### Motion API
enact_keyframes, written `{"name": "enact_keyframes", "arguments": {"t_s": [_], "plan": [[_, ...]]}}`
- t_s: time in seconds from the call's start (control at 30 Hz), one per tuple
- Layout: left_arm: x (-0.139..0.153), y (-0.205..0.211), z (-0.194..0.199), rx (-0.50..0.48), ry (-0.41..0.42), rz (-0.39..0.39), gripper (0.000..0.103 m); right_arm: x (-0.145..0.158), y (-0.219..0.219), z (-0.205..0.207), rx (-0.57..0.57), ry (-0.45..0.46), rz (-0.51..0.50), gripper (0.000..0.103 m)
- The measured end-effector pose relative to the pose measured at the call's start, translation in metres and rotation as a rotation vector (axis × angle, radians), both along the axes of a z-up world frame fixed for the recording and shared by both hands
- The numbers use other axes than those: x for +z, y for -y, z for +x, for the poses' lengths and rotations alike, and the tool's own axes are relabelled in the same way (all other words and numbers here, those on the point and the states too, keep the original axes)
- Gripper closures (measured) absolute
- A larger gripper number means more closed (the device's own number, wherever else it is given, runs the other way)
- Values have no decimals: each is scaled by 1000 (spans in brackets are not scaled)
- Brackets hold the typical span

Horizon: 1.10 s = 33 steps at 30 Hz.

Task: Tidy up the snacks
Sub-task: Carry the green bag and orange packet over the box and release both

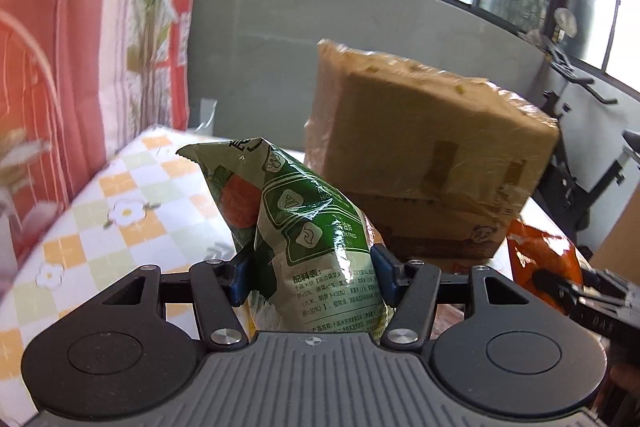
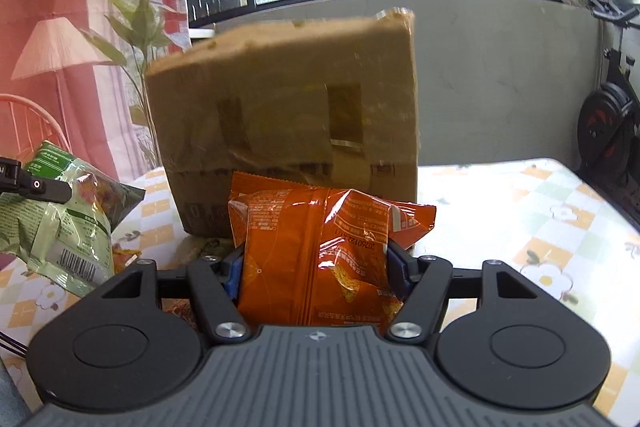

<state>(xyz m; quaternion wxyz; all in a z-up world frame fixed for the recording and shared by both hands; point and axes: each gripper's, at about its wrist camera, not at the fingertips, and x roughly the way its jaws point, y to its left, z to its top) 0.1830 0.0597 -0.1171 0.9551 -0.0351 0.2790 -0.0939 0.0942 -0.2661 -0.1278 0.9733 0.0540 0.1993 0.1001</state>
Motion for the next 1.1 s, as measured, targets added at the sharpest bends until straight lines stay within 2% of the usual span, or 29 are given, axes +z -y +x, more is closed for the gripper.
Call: {"name": "enact_keyframes", "arguments": {"t_s": [0.2, 0.33, 0.47, 0.63, 0.8, 0.9, 1.1], "plan": [[45, 5, -6, -102, 89, 31, 41, 43, 2, 1, 26, 69, 1, 36], [84, 14, 1, -149, 166, 49, 41, 82, 4, 17, 41, 131, -49, 36], [127, 30, 21, -187, 246, 59, 41, 119, 11, 42, 40, 192, -65, 36], [160, 64, 66, -222, 331, 155, 41, 148, 18, 82, 31, 243, -107, 36], [159, 92, 134, -222, 274, 196, 41, 155, 19, 126, 0, 222, -145, 36], [146, 114, 170, -228, 229, 286, 41, 153, 12, 152, -3, 202, -180, 36], [111, 150, 211, -311, 135, 462, 41, 140, 2, 191, 24, 174, -232, 36]]}}
